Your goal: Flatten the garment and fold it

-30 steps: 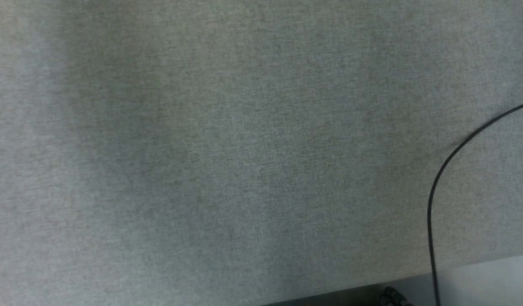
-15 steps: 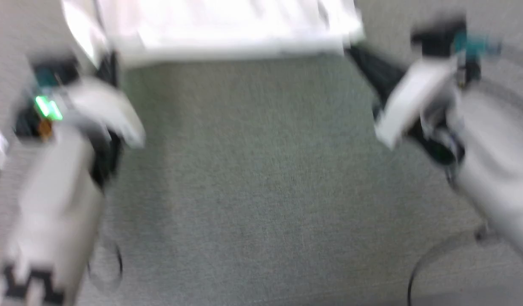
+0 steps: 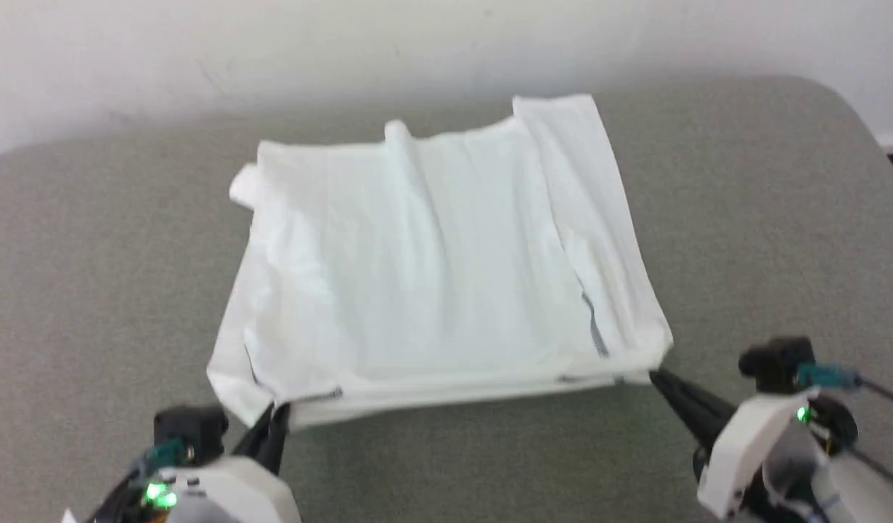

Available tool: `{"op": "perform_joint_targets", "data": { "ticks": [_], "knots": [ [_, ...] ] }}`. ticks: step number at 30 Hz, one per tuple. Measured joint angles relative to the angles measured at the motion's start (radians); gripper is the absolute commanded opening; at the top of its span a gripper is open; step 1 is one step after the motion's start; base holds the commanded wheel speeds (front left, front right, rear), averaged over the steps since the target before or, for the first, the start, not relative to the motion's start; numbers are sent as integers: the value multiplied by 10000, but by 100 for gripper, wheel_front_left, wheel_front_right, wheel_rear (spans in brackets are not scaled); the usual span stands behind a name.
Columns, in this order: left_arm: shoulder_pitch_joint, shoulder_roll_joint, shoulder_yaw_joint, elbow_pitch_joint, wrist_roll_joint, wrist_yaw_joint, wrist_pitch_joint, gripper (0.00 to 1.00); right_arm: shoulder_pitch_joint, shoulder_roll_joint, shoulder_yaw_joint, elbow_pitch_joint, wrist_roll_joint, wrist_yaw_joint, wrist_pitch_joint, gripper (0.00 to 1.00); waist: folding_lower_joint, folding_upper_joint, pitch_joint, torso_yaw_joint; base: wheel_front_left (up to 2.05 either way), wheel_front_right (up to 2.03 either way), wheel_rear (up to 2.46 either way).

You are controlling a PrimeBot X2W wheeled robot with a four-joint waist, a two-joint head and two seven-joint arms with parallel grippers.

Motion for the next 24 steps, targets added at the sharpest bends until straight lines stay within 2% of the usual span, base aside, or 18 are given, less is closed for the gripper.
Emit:
{"op": "perform_joint_targets", "data": {
  "ticks": [5,8,11,15,24],
  "knots": [
    [1237,105,-71,-717,-69,573,207,0,2615,1496,-2355,-2182,-2209,2,1883,0,1,0,-519,87,0,0,0],
    [1728,130,-174,-715,-125,746,226,0,3912,2491,-3191,-3423,-3321,0,2978,0,2,0,-662,167,0,0,0],
    [2187,50,-303,-610,-201,945,295,0,4813,3189,-3605,-4107,-4184,-2,3613,0,3,0,-732,232,0,0,0],
    [2611,-140,-474,-383,-238,1020,215,0,5529,3597,-3850,-4136,-4750,-2,3843,0,3,0,-746,302,0,0,0],
    [2644,-619,-704,449,-382,1024,77,0,5722,3988,-4125,-3016,-5229,-2,3678,0,5,0,-733,542,0,0,0]
  ]
}}
